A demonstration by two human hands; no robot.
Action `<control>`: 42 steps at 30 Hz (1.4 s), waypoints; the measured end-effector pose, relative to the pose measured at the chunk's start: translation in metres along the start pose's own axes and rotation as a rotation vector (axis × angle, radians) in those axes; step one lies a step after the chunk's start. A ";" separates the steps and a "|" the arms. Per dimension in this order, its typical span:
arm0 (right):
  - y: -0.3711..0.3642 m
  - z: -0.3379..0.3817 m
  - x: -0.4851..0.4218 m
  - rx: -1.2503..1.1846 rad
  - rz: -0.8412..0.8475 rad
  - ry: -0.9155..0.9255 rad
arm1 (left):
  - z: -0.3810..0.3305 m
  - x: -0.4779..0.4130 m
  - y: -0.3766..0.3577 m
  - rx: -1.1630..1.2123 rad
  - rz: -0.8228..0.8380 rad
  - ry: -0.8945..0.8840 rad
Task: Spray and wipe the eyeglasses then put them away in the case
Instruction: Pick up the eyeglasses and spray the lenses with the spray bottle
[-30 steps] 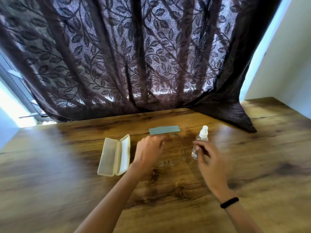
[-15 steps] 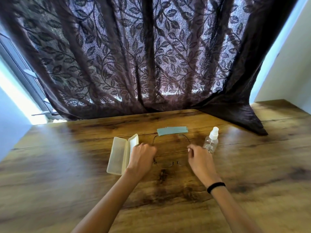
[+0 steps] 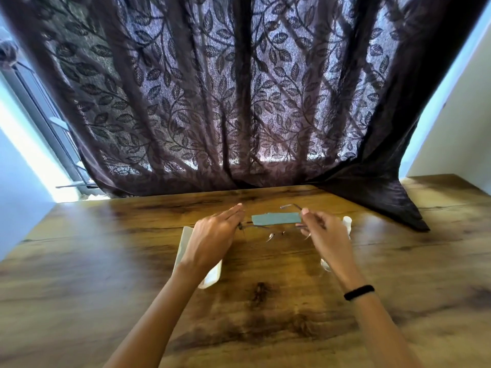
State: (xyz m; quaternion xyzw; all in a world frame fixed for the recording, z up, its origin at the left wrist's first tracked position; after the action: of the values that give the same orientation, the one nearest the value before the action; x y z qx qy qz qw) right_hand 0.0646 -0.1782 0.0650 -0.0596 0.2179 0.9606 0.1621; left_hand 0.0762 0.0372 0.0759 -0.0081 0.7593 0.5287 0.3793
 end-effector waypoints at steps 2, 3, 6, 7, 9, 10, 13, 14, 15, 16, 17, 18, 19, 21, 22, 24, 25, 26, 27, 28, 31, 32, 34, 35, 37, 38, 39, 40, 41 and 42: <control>0.003 0.012 -0.011 -0.241 0.027 -0.057 | 0.007 -0.011 0.003 0.074 -0.032 -0.052; 0.004 0.017 -0.016 -0.355 0.047 -0.085 | 0.011 -0.016 0.004 0.127 -0.054 -0.060; 0.007 0.031 -0.031 -0.566 0.090 -0.121 | 0.022 -0.031 0.004 0.283 -0.099 -0.055; 0.007 0.034 -0.035 -0.599 0.097 -0.126 | 0.024 -0.035 0.003 0.313 -0.101 -0.055; 0.009 0.038 -0.045 -0.630 0.106 -0.150 | 0.028 -0.043 0.004 0.358 -0.104 -0.072; 0.009 0.038 -0.049 -0.636 0.112 -0.173 | 0.029 -0.045 0.004 0.364 -0.101 -0.083; 0.009 0.038 -0.058 -0.671 0.129 -0.226 | 0.026 -0.046 0.008 0.169 -0.065 -0.178; 0.008 0.038 -0.060 -0.685 0.133 -0.239 | 0.023 -0.045 0.009 0.058 -0.062 -0.236; 0.007 0.038 -0.062 -0.697 0.136 -0.253 | 0.021 -0.044 0.010 -0.023 -0.072 -0.283; 0.006 0.038 -0.063 -0.709 0.140 -0.265 | 0.020 -0.044 0.010 -0.063 -0.088 -0.304; 0.005 0.038 -0.064 -0.723 0.147 -0.276 | 0.019 -0.045 0.010 -0.073 -0.111 -0.302; 0.004 0.038 -0.064 -0.741 0.157 -0.288 | 0.018 -0.045 0.011 -0.065 -0.136 -0.290; 0.003 0.039 -0.064 -0.763 0.170 -0.299 | 0.017 -0.046 0.011 -0.053 -0.168 -0.270; 0.002 0.041 -0.063 -0.808 0.193 -0.311 | 0.014 -0.048 0.012 -0.029 -0.232 -0.211; 0.001 0.043 -0.063 -0.825 0.200 -0.310 | 0.013 -0.049 0.012 -0.002 -0.255 -0.163; 0.002 0.046 -0.063 -0.849 0.200 -0.288 | 0.013 -0.053 0.011 0.076 -0.302 -0.063; 0.003 0.047 -0.063 -0.854 0.191 -0.265 | 0.013 -0.055 0.010 0.124 -0.326 -0.012; 0.005 0.048 -0.063 -0.850 0.176 -0.236 | 0.014 -0.057 0.008 0.188 -0.333 0.040; 0.007 0.049 -0.063 -0.837 0.155 -0.202 | 0.015 -0.059 0.006 0.262 -0.331 0.088; 0.010 0.050 -0.063 -0.823 0.131 -0.171 | 0.017 -0.061 0.003 0.343 -0.317 0.130; 0.018 0.051 -0.065 -0.812 0.084 -0.120 | 0.021 -0.067 -0.002 0.512 -0.189 0.196; 0.020 0.050 -0.065 -0.813 0.079 -0.119 | 0.021 -0.069 -0.002 0.548 -0.138 0.199; 0.022 0.048 -0.066 -0.814 0.067 -0.123 | 0.024 -0.070 -0.003 0.645 -0.049 0.196; 0.022 0.046 -0.066 -0.818 0.063 -0.126 | 0.025 -0.071 -0.003 0.704 -0.003 0.199; 0.023 0.044 -0.066 -0.831 0.061 -0.136 | 0.027 -0.072 -0.001 0.772 0.082 0.179; 0.023 0.044 -0.066 -0.841 0.062 -0.145 | 0.028 -0.073 0.001 0.766 0.109 0.146; 0.023 0.043 -0.066 -0.855 0.065 -0.155 | 0.030 -0.074 0.002 0.776 0.132 0.117; 0.023 0.042 -0.066 -0.871 0.069 -0.165 | 0.031 -0.074 0.003 0.801 0.149 0.107; 0.022 0.042 -0.066 -0.887 0.073 -0.172 | 0.032 -0.073 0.003 0.853 0.162 0.124; 0.021 0.041 -0.066 -0.901 0.077 -0.179 | 0.032 -0.073 0.003 0.895 0.168 0.145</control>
State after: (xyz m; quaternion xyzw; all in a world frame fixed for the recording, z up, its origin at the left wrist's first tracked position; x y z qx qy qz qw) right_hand 0.1175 -0.1973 0.1223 -0.0330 -0.2342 0.9662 0.1025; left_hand 0.1447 0.0361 0.1164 0.1812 0.9355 0.1757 0.2471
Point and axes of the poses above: each hand's wrist, its own x-axis away from the middle knuckle, its own y-axis out of the back of the hand, z = x × y, the point moved 3 cm from there along -x, towards the middle knuckle, and after that the axes turned 2 degrees about -z, right-handed, at the moved point
